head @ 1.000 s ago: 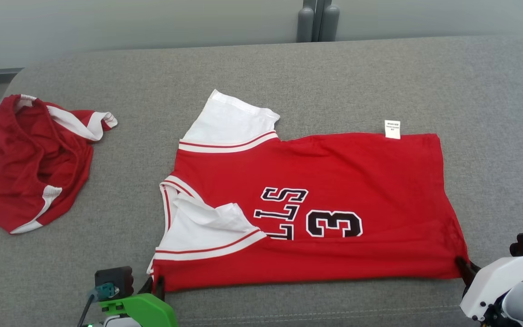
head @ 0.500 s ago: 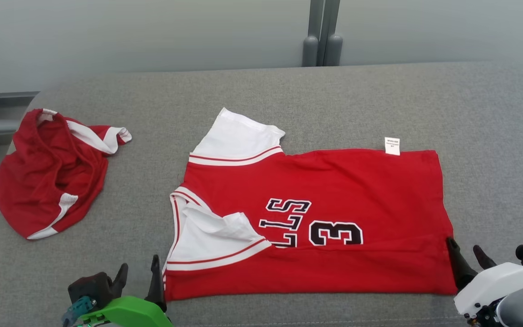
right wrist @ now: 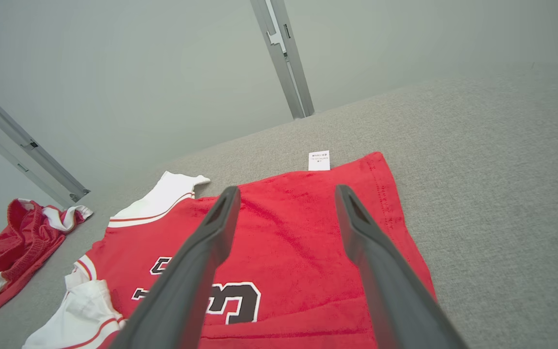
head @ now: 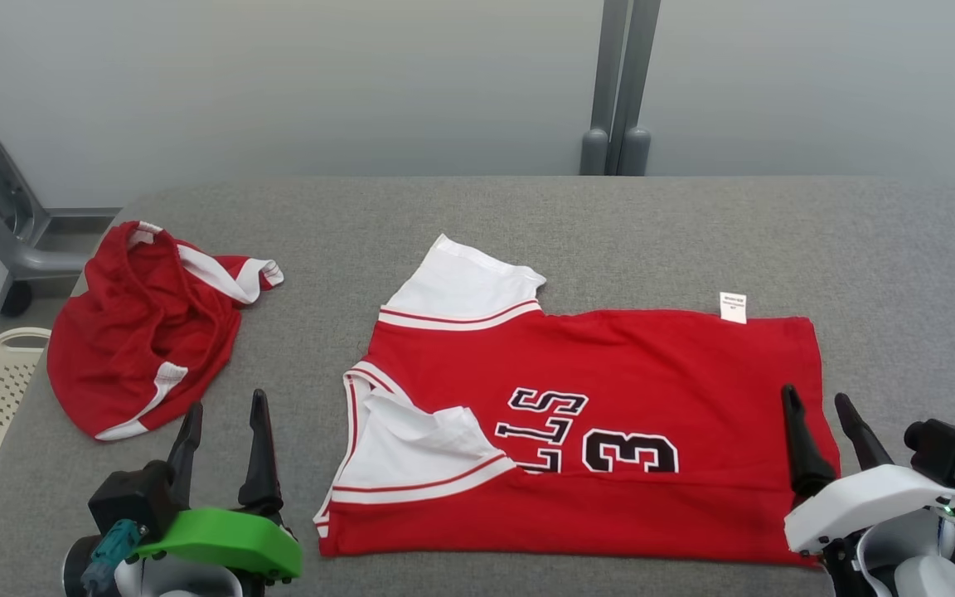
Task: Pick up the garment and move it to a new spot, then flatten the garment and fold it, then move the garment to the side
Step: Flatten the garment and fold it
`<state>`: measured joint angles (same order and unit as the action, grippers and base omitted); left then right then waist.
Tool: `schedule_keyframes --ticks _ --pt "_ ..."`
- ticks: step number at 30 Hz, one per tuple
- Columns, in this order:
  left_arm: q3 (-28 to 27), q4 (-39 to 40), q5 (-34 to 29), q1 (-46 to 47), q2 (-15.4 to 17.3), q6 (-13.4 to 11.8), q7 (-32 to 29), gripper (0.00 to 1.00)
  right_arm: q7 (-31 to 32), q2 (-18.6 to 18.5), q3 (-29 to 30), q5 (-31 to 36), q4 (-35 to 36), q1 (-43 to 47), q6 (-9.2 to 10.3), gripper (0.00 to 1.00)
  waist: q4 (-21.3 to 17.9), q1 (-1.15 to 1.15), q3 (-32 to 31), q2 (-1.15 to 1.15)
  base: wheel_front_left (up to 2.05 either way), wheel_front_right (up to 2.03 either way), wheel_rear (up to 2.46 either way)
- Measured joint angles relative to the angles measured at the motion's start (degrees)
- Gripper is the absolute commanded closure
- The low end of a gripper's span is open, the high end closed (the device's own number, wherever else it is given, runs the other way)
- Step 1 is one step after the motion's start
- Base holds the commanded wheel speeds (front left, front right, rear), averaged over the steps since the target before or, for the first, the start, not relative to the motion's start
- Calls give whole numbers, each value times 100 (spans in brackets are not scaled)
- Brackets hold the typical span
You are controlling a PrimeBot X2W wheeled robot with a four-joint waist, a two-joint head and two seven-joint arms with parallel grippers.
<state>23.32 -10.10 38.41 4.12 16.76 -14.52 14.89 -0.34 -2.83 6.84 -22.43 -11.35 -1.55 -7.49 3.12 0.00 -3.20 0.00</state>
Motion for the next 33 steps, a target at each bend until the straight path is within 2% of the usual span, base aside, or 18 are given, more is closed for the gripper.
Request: schedule_keyframes --ticks 7,9,15,21,24,33 --pt "-331 160 -672 -148 -80 369 7 0 -603 3 -567 238 34 15 0 0 58 0 -155 0 0 0 0" --pt "-468 196 -792 -275 -85 566 7 0 -780 3 -814 426 98 77 0 0 48 0 -185 0 0 0 0" --pt "-726 267 -994 -599 -97 828 7 0 -909 1 -960 711 15 240 0 0 1 0 -211 0 0 0 0" --pt "-771 76 -1204 -891 -40 842 7 0 -967 -2 -878 1050 -108 332 0 0 -53 0 -218 0 0 0 0" --pt "-750 -79 -1246 -975 7 791 -24 0 -996 2 -880 1501 -136 365 0 0 -76 0 -215 0 0 0 0" --pt "-734 -203 -1145 -1072 33 761 -205 0 -975 -4 -739 1848 -277 487 -1 0 -119 0 -182 0 0 0 0"
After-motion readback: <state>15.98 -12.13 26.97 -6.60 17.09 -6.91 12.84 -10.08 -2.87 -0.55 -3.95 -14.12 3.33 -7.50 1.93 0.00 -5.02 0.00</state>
